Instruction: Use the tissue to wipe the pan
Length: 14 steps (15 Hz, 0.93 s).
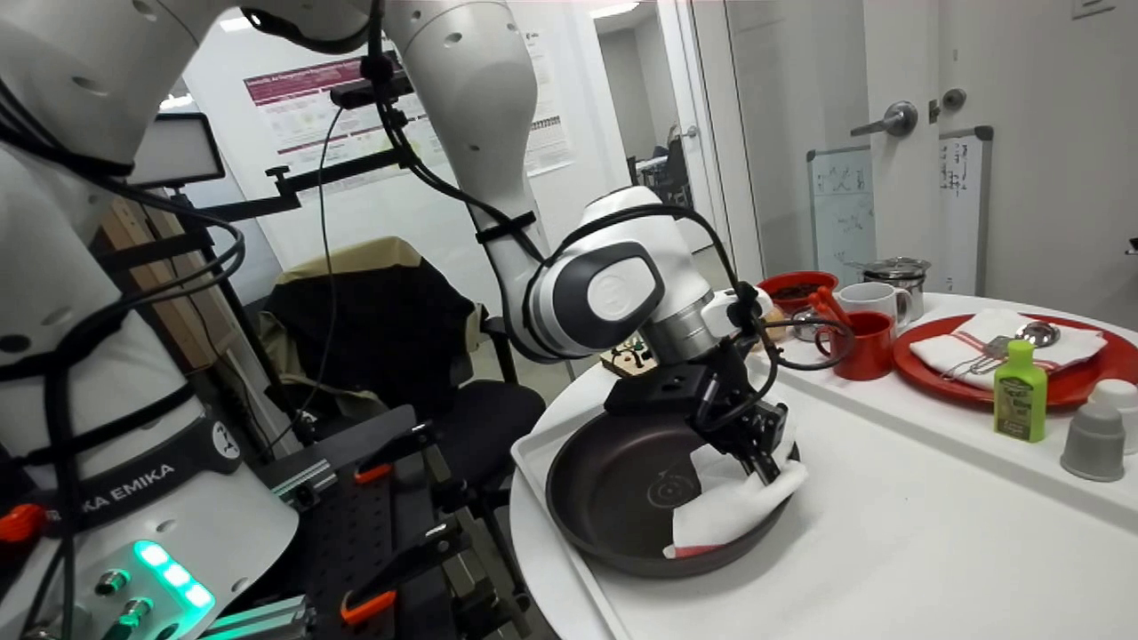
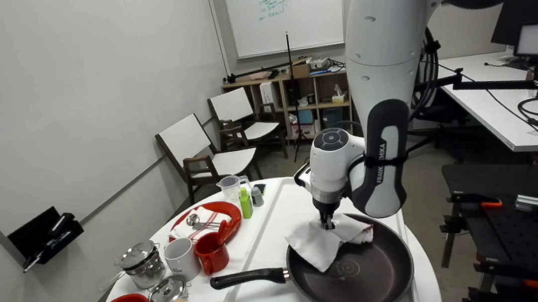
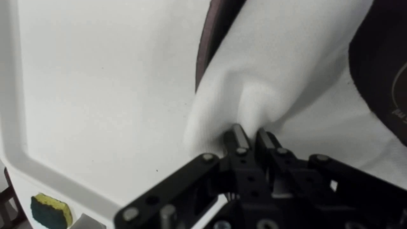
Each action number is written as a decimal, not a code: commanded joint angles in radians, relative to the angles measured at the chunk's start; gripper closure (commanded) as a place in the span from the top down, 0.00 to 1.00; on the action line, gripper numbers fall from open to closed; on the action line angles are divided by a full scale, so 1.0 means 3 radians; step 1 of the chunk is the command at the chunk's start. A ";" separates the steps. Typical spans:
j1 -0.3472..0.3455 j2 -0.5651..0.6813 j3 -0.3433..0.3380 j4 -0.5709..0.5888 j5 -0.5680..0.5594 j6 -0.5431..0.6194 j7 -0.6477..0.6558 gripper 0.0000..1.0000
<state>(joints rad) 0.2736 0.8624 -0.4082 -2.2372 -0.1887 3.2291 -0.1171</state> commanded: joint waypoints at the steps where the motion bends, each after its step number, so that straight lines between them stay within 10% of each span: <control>1: 0.0187 0.0183 -0.0119 -0.0008 0.0139 0.0075 0.0077 0.07; 14: -0.1630 -0.0074 0.1697 0.0060 -0.0273 0.0208 -0.0430 0.07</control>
<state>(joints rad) -0.0702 0.8486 -0.0407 -2.2158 -0.2151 3.2838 -0.1941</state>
